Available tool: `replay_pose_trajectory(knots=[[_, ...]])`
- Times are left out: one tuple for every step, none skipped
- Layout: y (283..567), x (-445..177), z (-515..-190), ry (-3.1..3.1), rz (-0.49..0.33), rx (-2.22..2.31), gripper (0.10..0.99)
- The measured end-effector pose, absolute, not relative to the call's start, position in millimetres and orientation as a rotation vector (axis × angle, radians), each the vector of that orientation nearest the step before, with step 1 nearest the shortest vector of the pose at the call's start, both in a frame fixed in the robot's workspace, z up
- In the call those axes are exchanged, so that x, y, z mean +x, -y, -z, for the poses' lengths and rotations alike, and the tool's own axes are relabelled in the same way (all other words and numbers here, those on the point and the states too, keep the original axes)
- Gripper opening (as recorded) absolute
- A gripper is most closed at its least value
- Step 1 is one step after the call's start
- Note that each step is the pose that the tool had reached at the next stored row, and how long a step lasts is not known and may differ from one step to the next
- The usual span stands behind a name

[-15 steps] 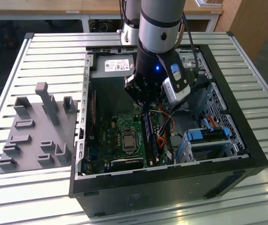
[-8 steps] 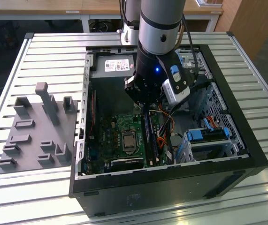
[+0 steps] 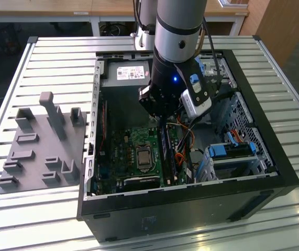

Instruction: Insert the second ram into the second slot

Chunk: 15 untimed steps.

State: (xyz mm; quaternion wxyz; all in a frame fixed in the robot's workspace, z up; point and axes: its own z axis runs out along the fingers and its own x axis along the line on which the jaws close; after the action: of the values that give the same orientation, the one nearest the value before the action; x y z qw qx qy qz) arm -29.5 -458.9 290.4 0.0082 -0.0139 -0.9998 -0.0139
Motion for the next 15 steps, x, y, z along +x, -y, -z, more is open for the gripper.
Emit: replay_pose_trajectory(knots=[[458.9, -29.5, -290.1, 3.125, 0.043, -0.043, 0.137], [458.9, -29.5, -289.9, 3.125, 0.043, -0.043, 0.137], [458.9, -29.5, -289.6, 3.125, 0.044, -0.044, 0.137], [458.9, -29.5, -289.4, 3.125, 0.044, -0.043, 0.137], [458.9, -29.5, -289.1, 3.125, 0.044, -0.043, 0.137], [458.9, -29.5, -288.8, 3.125, 0.044, -0.043, 0.137], [459.0, -29.5, -288.5, 3.125, 0.043, -0.043, 0.137], [459.0, -29.5, -288.2, 3.125, 0.044, -0.043, 0.137], [459.0, -29.5, -287.9, 3.125, 0.044, -0.043, 0.137], [459.0, -29.5, -287.6, 3.125, 0.044, -0.043, 0.137], [458.9, -29.5, -287.3, 3.125, 0.044, -0.043, 0.137], [458.9, -29.5, -287.0, 3.125, 0.044, -0.043, 0.137], [459.0, -29.5, -286.7, 3.125, 0.044, -0.043, 0.137], [459.0, -29.5, -286.4, 3.125, 0.044, -0.043, 0.137], [459.0, -29.4, -286.1, 3.125, 0.044, -0.043, 0.137]])
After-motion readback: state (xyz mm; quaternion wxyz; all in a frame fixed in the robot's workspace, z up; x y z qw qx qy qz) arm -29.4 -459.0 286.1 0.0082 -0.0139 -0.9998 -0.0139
